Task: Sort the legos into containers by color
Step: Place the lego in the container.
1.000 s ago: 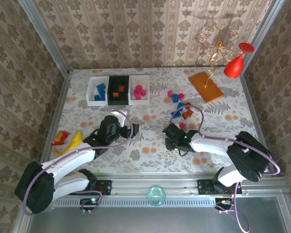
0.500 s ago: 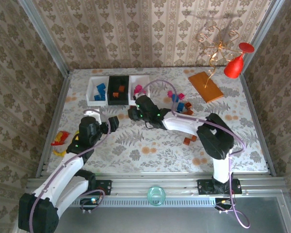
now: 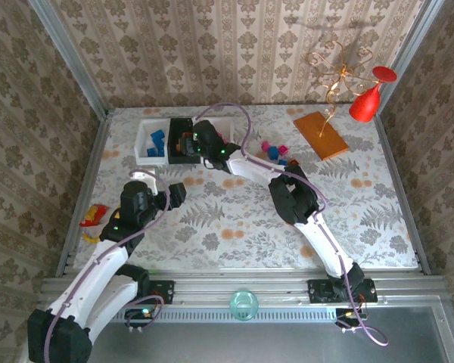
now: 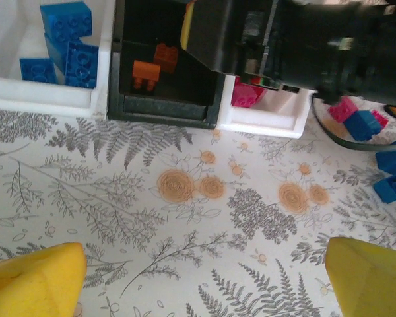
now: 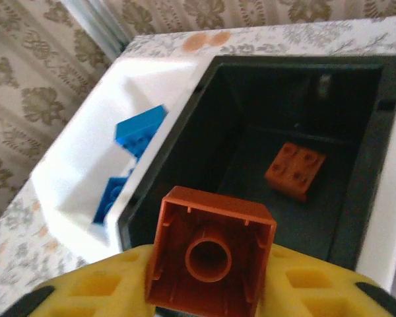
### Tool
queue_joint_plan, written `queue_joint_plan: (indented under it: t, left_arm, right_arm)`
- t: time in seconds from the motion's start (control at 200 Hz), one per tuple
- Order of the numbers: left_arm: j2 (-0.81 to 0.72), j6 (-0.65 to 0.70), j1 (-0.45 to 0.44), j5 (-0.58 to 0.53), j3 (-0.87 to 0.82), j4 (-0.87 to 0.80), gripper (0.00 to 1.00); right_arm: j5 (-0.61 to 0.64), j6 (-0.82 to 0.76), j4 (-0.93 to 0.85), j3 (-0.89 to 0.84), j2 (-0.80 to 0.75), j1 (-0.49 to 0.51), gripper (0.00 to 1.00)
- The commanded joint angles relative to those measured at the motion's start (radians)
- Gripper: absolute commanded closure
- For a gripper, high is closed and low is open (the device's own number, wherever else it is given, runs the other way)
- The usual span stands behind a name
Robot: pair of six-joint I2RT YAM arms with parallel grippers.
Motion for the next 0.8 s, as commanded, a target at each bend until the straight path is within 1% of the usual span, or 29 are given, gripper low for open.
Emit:
queue_joint_plan:
  t: [0.0,0.075,0.165,0.23,0.275,0.415,0.515,0.59,0.605,0.625,0.69,0.795]
  left_arm:
    - [-0.023,-0.023,0.011,0.030,0.060,-0.034,0.06]
    - [-0.012,-0.028,0.012,0.045,0.082,-0.032,0.06]
    - [0.018,-0.042,0.012,0.068,0.104,-0.018,0.06]
    - [0.049,-0.057,0.011,0.098,0.114,0.005,0.06]
    - [0.074,-0.069,0.010,0.120,0.122,0.026,0.06]
    - [0.176,-0.108,-0.008,0.176,0.161,0.097,0.07]
    - [0.251,-0.098,-0.055,0.188,0.195,0.156,0.08]
    - [0.308,-0.061,-0.100,0.189,0.228,0.180,0.08]
    - [0.320,-0.052,-0.101,0.189,0.236,0.183,0.08]
    - [0.334,-0.040,-0.133,0.192,0.246,0.191,0.08]
    - [0.386,0.007,-0.174,0.216,0.274,0.209,0.08]
    - [0.448,0.077,-0.222,0.268,0.288,0.260,0.08]
  right_arm:
    - [-0.030,-0.025,-0.125,0.135,0.041,-0.008,0.54]
    - [-0.030,-0.043,-0.150,0.166,0.030,-0.013,0.49]
    - [-0.036,-0.066,-0.176,0.164,-0.011,-0.022,0.45]
    - [-0.045,-0.083,-0.198,0.138,-0.059,-0.029,0.41]
    - [-0.046,-0.096,-0.197,0.091,-0.109,-0.032,0.39]
    - [-0.021,-0.136,-0.113,-0.245,-0.349,-0.043,0.34]
    - [-0.013,-0.137,-0.096,-0.499,-0.530,-0.075,0.28]
    - [0.009,-0.130,-0.095,-0.679,-0.659,-0.098,0.25]
    - [0.014,-0.129,-0.099,-0.713,-0.686,-0.102,0.25]
    - [0.027,-0.129,-0.104,-0.755,-0.721,-0.106,0.24]
    - [0.073,-0.148,-0.141,-0.876,-0.826,-0.111,0.22]
    - [0.173,-0.172,-0.266,-1.014,-0.965,-0.115,0.19]
